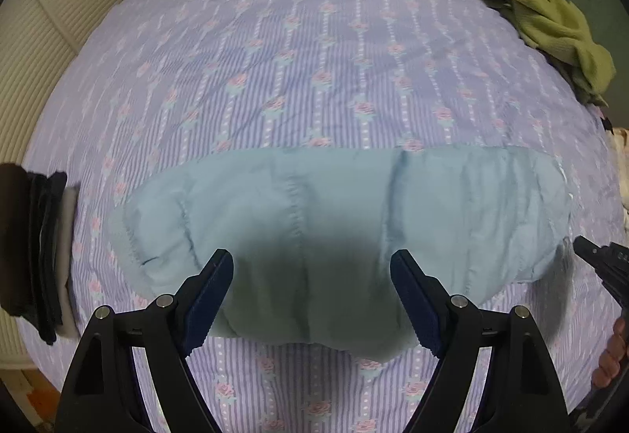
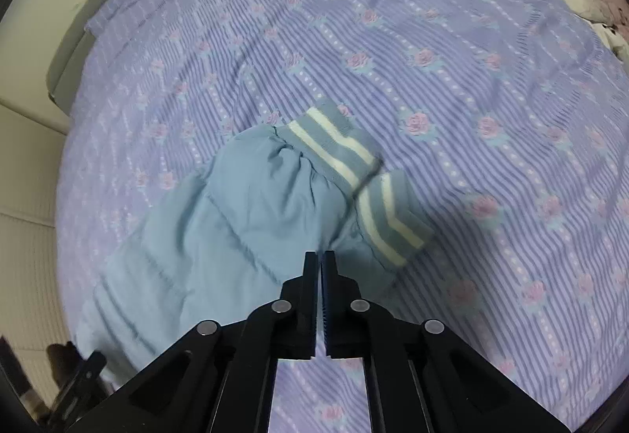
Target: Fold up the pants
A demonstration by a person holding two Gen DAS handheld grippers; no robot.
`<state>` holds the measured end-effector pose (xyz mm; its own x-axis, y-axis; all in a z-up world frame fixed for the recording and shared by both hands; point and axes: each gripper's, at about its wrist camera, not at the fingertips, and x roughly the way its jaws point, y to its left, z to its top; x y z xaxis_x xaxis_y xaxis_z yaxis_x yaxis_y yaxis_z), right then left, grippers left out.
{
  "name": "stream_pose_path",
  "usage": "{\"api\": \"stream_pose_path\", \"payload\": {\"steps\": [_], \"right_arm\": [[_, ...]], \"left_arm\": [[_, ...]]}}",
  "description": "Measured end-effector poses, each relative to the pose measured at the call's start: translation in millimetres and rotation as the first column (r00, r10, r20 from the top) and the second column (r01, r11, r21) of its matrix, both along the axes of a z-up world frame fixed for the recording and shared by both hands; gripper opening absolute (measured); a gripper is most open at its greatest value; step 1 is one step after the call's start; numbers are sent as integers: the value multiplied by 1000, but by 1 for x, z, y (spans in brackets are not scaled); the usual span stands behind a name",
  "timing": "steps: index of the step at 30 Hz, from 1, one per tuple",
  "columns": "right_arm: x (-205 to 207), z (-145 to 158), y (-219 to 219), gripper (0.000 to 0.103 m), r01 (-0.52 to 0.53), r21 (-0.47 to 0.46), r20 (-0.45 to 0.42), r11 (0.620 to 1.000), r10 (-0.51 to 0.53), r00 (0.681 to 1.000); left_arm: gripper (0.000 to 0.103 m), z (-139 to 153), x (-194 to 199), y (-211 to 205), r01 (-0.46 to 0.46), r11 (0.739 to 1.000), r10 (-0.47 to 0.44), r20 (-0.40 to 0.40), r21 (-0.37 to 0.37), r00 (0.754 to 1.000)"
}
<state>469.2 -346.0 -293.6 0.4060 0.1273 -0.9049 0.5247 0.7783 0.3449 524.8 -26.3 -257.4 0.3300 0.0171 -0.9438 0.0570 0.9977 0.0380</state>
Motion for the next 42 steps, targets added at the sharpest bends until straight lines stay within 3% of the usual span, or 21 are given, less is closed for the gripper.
{"api": "stream_pose_path", "payload": {"steps": [4, 5, 6, 8, 14, 16, 18, 23, 27, 31, 33, 34, 36, 39, 42], "right_arm": [[-12, 13, -1, 3, -12, -20, 47, 1000, 13, 999], [-11, 11, -1, 9, -13, -2, 48, 1000, 13, 999], [-6, 7, -3, 30, -16, 30, 35, 999, 15, 999], [1, 0, -5, 50, -7, 53, 26, 999, 6, 1000], [40, -34, -1, 49, -18, 36, -73, 999, 21, 997], [49, -42, 4, 41, -36, 13, -102, 999, 37, 994], [53, -42, 12, 16, -76, -39, -128, 996, 70, 989], [34, -13, 12, 6, -84, -57, -40, 995, 82, 996], [0, 4, 4, 6, -26, -33, -3, 999, 26, 1000], [-14, -13, 11, 6, -68, -79, -85, 995, 61, 995], [-19, -14, 11, 7, -48, -82, -83, 996, 41, 996], [-20, -11, 11, 10, -38, -92, -65, 995, 32, 997], [-18, -1, 14, 28, -45, -139, -51, 989, 38, 998], [-4, 17, 22, 31, -93, -236, -8, 967, 94, 996], [11, 31, 29, 39, -107, -308, -61, 945, 93, 994]], "left_arm": [[82, 3, 0, -3, 14, 1000, -14, 0, -16, 1000], [82, 3, 0, -3, 15, 1000, -15, 0, -16, 1000], [82, 4, 0, -4, 17, 1000, -17, 0, -14, 1000], [82, 6, -1, -5, 26, 1000, -26, 2, -12, 1000], [82, 9, -8, -8, 75, 996, -75, 0, 45, 997], [82, 9, -11, -7, 84, 995, -84, -5, 51, 996], [82, 8, -13, -6, 85, 995, -85, -10, 59, 996], [82, 8, -13, 3, 53, 998, -52, -25, 42, 998], [82, 8, -13, 5, 30, 999, -30, -29, 28, 999], [82, 7, -15, 0, 45, 999, -45, -29, 18, 999], [82, 8, -18, 0, 55, 998, -55, -23, 14, 998], [82, 8, -19, 1, 59, 998, -59, -19, 15, 998], [82, 8, -22, 8, 57, 998, -57, -11, 26, 998], [82, 6, -22, 25, 38, 999, -38, -9, 23, 999], [82, 9, -15, 41, 39, 999, -39, 5, 17, 999]]}}
